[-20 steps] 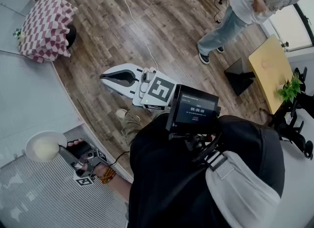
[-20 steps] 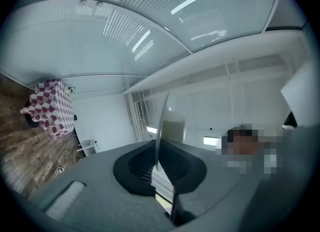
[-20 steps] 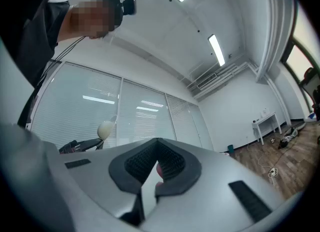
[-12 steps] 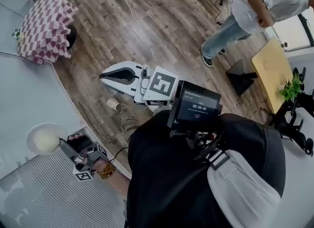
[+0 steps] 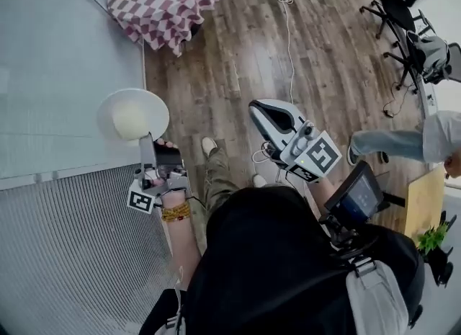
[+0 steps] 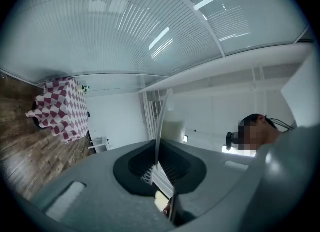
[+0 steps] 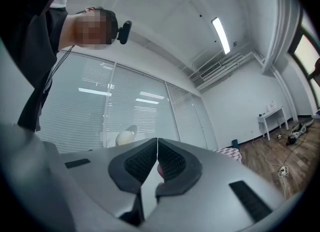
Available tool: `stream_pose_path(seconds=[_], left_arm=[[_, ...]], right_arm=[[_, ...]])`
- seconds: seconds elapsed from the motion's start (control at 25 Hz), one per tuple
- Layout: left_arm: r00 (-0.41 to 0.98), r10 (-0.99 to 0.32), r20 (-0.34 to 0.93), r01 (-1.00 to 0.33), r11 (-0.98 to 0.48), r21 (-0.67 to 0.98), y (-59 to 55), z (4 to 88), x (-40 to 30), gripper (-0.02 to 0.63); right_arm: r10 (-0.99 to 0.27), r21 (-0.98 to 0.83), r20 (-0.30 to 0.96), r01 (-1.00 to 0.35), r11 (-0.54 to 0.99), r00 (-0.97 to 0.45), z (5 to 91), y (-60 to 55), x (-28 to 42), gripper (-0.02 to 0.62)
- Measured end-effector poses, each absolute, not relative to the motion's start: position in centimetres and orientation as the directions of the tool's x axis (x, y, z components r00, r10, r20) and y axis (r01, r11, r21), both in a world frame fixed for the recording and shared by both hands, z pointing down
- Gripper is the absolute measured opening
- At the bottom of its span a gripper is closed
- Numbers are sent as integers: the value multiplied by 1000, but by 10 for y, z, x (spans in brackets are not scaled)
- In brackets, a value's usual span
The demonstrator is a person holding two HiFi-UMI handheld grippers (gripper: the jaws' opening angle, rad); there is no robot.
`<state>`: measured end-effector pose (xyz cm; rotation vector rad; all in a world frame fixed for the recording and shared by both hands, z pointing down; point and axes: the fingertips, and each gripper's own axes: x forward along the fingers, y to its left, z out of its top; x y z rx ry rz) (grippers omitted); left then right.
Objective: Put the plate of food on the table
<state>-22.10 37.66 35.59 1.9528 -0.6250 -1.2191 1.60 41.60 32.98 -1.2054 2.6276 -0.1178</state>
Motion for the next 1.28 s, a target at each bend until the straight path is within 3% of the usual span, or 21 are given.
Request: stream_pose_path(seconds=[0.36,0.56,0.88,1.28], left_arm=[[433,-736,-520,-43,-593,804,340,369,-238,15],[437,-755,-489,-24,-553,833,254,375,-283,15],[370,-814,-448,-48,-499,865,211,374,-338,15],[406,-801,-440,-35,-495,868,190,366,-344,15]], right_arm=[[-759,-178,-201,-739,650,-619,330,373,-3,11],[-778,-185,-175,-756,628,-603,324,288,-53,11],[-755,-162,-186,-739,654,-628,297,241,-113,12],[-778,-189,-217,-757,626,-589,288,225,-119,12]])
